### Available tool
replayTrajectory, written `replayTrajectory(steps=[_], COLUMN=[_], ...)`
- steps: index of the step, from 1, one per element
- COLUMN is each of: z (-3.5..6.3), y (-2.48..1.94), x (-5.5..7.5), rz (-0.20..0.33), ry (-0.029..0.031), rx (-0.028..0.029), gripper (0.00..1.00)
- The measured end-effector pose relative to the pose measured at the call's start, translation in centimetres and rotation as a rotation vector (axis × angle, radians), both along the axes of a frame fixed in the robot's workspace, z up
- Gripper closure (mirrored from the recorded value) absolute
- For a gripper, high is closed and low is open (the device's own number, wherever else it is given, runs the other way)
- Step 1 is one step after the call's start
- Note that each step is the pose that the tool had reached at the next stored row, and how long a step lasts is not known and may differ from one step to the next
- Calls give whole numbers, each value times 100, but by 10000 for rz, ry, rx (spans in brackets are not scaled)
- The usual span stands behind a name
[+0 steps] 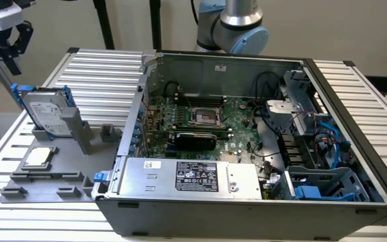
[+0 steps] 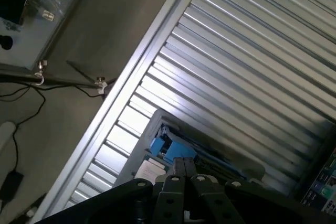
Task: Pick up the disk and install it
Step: 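Pick up the disk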
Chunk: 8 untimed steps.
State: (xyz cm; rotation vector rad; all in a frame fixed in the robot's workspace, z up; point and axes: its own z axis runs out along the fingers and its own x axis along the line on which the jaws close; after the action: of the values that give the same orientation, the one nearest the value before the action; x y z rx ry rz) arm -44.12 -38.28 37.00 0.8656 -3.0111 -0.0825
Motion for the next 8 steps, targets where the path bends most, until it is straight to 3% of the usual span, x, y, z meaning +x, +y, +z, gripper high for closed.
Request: replayTrajectory(steps=[8], z=[-17], y=[0], x=[0], rz=[1451], ry=[0], rx=[1], gripper=[89])
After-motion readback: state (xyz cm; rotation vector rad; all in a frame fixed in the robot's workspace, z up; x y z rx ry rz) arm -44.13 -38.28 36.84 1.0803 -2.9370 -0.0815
